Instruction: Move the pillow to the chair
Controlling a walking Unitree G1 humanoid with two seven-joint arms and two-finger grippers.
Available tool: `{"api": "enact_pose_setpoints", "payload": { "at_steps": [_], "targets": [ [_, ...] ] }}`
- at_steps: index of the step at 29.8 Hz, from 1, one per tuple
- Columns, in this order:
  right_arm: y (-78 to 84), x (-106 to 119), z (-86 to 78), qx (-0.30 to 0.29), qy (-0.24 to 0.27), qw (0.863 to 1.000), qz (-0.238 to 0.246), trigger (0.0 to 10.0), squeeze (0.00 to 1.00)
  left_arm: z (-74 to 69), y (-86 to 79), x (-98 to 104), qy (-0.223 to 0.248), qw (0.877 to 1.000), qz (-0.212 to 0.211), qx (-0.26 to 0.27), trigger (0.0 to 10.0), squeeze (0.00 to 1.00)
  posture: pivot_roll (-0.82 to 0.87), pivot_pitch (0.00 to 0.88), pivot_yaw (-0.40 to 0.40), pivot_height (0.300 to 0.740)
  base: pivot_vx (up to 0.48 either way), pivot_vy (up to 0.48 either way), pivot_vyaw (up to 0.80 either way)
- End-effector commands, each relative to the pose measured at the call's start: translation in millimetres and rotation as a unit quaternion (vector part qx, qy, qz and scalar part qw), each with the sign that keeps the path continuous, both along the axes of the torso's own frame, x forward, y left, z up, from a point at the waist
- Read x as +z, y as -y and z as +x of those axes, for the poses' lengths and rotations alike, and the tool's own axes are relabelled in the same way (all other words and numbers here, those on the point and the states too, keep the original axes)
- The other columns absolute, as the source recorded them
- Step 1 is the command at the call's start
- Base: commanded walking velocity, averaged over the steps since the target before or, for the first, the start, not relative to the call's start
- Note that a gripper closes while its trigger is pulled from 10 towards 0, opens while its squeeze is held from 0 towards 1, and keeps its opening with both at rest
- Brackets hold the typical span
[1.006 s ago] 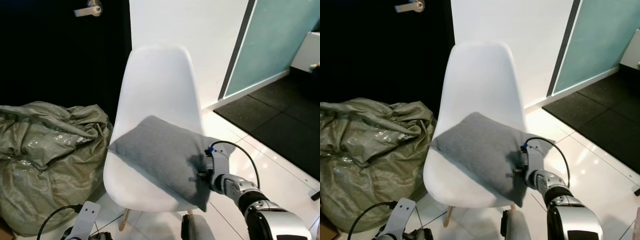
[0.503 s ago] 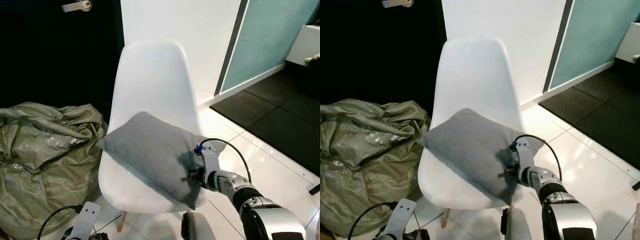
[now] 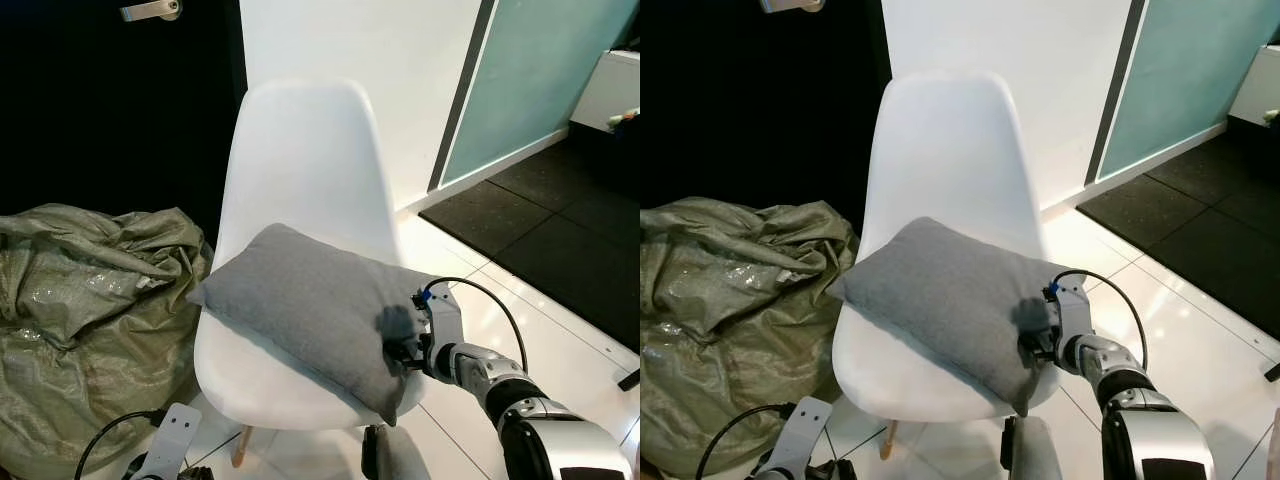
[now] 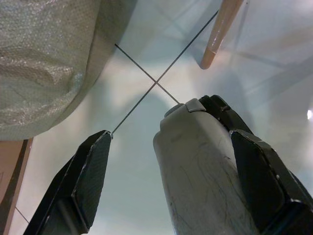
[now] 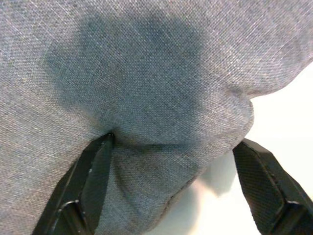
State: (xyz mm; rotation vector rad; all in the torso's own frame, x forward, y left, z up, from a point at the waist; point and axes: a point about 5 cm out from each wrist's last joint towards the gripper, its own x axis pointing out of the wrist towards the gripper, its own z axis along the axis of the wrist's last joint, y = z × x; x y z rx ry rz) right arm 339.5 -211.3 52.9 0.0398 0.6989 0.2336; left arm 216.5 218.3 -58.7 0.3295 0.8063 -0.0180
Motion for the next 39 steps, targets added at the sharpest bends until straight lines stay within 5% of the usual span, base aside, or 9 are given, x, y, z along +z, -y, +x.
{"api": "enact_pose_setpoints", "payload": {
  "at_steps": [1,6,11,20,21,22,23,30,39],
  "targets": [
    [4.7,-11.7,-10.7,-0.003,-0.034,0.999,0.005,10.0,1.00,-3.1,1.3,-2.6,-0.011,1.000,0.003,-0.003,10.0,0.00,-0.09,0.071,-0.035,0.519,0.000,0.000,0.00],
    [11.1,-11.6,-14.7,0.023,-0.043,0.999,0.018,10.0,1.00,-2.5,0.8,-2.2,-0.011,1.000,0.005,-0.001,10.0,0.00,-0.10,0.072,-0.037,0.519,0.000,0.000,0.00],
    [50.4,-0.3,-18.7,-0.056,-0.018,0.997,0.043,10.0,1.00,-1.8,-1.2,-1.5,-0.010,1.000,0.010,0.004,10.0,0.00,-0.11,0.072,-0.045,0.519,0.000,0.000,0.00],
    [46.7,22.1,-10.1,-0.004,0.070,0.982,0.172,10.0,1.00,11.0,-7.4,7.2,-0.003,1.000,0.015,0.010,10.0,0.00,-0.11,0.070,-0.051,0.519,0.000,0.000,0.00],
    [50.2,25.7,-7.8,-0.042,0.092,0.975,0.198,10.0,0.82,13.4,-9.0,9.0,-0.002,1.000,0.016,0.011,10.0,0.00,-0.11,0.070,-0.051,0.519,0.000,0.000,0.00],
    [50.2,25.7,-7.8,-0.042,0.092,0.975,0.198,10.0,0.82,13.4,-9.0,9.0,-0.002,1.000,0.016,0.011,10.0,0.00,-0.11,0.070,-0.051,0.519,0.000,0.000,0.00],
    [53.0,32.6,-4.1,-0.091,0.128,0.952,0.261,10.0,0.00,16.5,-11.5,11.5,0.000,1.000,0.019,0.013,10.0,0.00,-0.11,0.069,-0.054,0.519,0.000,0.000,0.00],
    [35.6,32.3,-3.9,-0.081,0.160,0.905,0.386,10.0,0.00,18.6,-13.2,13.3,0.001,1.000,0.021,0.016,10.0,0.00,-0.10,0.066,-0.055,0.529,0.000,0.000,0.00],
    [-4.3,10.4,-9.5,-0.032,0.109,0.907,0.404,10.0,0.00,16.6,-16.0,12.1,-0.008,0.999,0.040,0.025,10.0,0.00,-0.10,0.059,-0.060,0.559,0.000,0.000,0.00]
  ]
}}
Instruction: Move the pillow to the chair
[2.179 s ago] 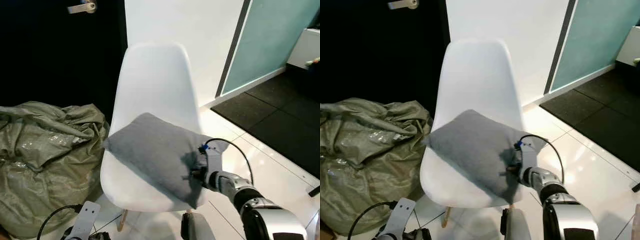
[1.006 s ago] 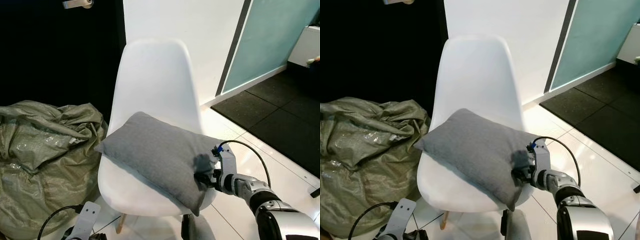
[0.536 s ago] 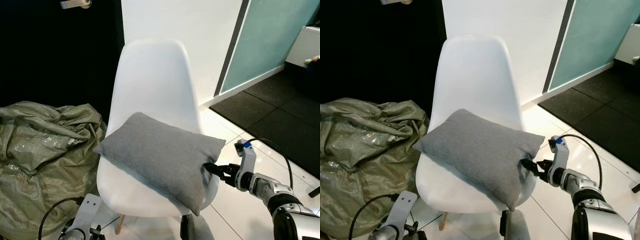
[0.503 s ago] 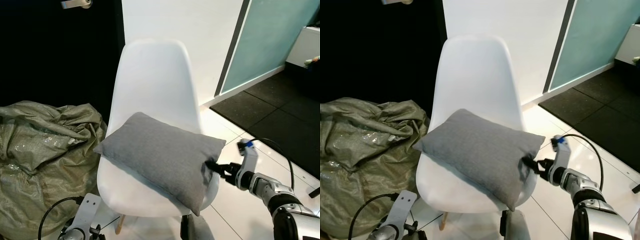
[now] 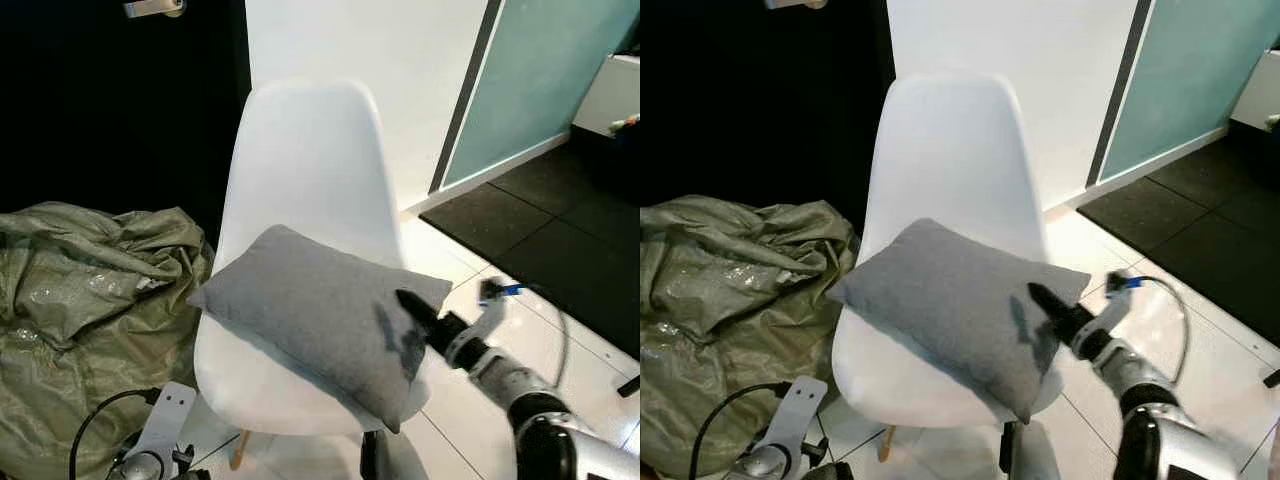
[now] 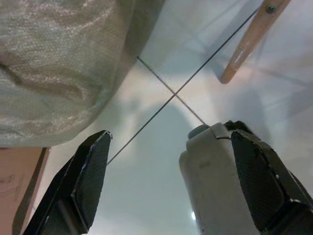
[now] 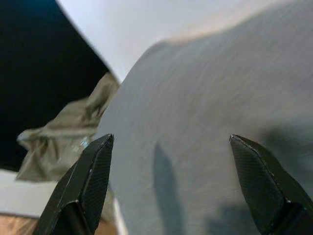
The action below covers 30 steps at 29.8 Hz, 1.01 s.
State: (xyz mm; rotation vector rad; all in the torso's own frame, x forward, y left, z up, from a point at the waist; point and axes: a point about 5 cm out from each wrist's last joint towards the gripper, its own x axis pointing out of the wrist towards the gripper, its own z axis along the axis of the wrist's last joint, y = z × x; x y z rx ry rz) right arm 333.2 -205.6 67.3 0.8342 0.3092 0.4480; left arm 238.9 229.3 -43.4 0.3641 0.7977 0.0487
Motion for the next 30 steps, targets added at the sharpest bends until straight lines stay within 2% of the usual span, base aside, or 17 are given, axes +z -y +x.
{"api": "enact_pose_setpoints", "payload": {
  "at_steps": [1,13,17,20,24,28,30],
  "targets": [
    [-0.4,-5.2,-3.4,0.007,-0.013,1.000,-0.011,10.0,0.00,-6.2,-5.5,-3.3,-0.018,1.000,0.012,0.006,10.0,0.00,-0.10,0.059,-0.061,0.564,0.000,0.000,0.00],
    [-10.5,-10.3,-6.9,0.040,-0.019,0.999,-0.010,10.0,0.00,-10.8,-8.2,-5.7,-0.024,1.000,0.011,0.012,10.0,0.00,-0.10,0.044,-0.066,0.609,0.000,0.000,0.00],
    [-18.0,-19.3,-12.1,0.052,-0.034,0.998,-0.017,10.0,0.00,-11.7,-8.4,-6.2,-0.025,1.000,0.015,0.011,10.0,0.00,-0.10,0.043,-0.065,0.624,0.000,0.000,0.00],
    [-22.7,-31.7,-19.5,0.057,-0.058,0.996,-0.043,10.0,0.00,-14.0,-9.5,-7.4,-0.028,0.999,0.018,0.014,10.0,0.00,-0.09,0.041,-0.064,0.639,0.000,0.000,0.00],
    [-21.4,-42.0,-26.9,0.056,-0.081,0.993,-0.069,10.0,0.00,-16.8,-10.8,-9.1,-0.038,0.999,0.022,0.018,10.0,0.00,-0.09,0.046,-0.063,0.659,-0.279,0.000,0.00],
    [-18.8,-45.8,-30.2,0.053,-0.089,0.992,-0.077,10.0,0.00,-17.0,-10.9,-9.1,-0.036,0.999,0.022,0.017,10.0,0.00,-0.09,0.047,-0.061,0.674,-0.480,0.000,0.00],
    [-16.0,-48.7,-32.9,0.047,-0.095,0.991,-0.082,10.0,0.00,-17.1,-10.8,-8.9,-0.033,0.999,0.021,0.016,10.0,0.00,-0.09,0.048,-0.059,0.684,0.000,0.000,0.00]
  ]
}}
